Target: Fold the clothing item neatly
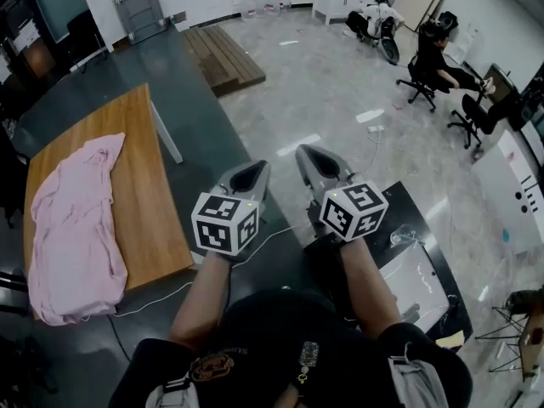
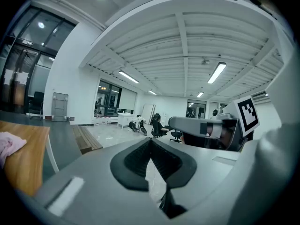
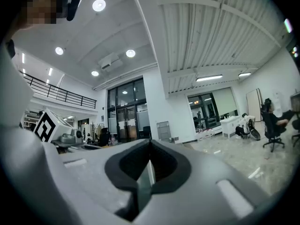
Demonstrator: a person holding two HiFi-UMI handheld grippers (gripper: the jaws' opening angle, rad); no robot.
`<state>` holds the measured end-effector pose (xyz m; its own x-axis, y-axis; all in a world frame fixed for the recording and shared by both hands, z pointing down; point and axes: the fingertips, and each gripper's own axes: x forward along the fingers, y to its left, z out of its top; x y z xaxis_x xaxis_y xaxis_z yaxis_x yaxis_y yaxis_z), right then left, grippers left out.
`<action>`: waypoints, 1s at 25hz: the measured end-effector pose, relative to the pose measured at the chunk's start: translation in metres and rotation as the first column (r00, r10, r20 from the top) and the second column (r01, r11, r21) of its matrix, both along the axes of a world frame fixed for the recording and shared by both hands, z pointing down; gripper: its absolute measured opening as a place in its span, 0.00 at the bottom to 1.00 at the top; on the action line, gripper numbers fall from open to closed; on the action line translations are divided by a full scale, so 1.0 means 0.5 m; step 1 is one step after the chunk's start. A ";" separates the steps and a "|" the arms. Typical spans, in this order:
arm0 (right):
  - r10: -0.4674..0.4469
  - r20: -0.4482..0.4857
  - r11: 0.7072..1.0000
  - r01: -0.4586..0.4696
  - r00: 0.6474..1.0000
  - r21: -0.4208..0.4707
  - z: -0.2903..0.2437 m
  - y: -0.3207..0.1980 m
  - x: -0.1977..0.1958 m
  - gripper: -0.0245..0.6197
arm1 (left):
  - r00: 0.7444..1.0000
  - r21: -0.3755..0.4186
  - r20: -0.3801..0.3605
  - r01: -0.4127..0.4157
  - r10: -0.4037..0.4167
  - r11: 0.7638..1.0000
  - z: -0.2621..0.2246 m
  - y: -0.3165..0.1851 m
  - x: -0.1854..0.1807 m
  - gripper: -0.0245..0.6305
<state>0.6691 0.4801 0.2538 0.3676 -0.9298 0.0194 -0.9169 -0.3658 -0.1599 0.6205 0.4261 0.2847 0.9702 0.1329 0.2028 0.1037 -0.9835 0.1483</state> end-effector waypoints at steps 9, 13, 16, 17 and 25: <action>-0.062 -0.001 0.998 0.062 0.998 -0.005 0.000 -0.022 -0.019 0.04 | 0.997 -0.002 0.012 0.070 -0.070 0.998 0.009 -0.028 -0.029 0.05; -0.126 -0.006 0.992 0.126 0.992 -0.018 0.005 -0.043 -0.040 0.04 | 0.990 -0.018 0.026 0.140 -0.140 0.990 0.025 -0.049 -0.062 0.05; -0.190 -0.019 0.981 0.189 0.982 -0.034 0.010 -0.072 -0.061 0.04 | 0.977 -0.022 0.042 0.210 -0.208 0.978 0.039 -0.074 -0.095 0.05; -0.213 -0.022 0.977 0.212 0.977 -0.036 0.012 -0.081 -0.070 0.04 | 0.972 -0.021 0.046 0.233 -0.232 0.972 0.043 -0.080 -0.108 0.05; -0.421 -0.036 0.906 0.419 0.906 -0.057 0.037 -0.175 -0.186 0.04 | 0.899 -0.053 0.065 0.436 -0.433 0.898 0.058 -0.134 -0.241 0.05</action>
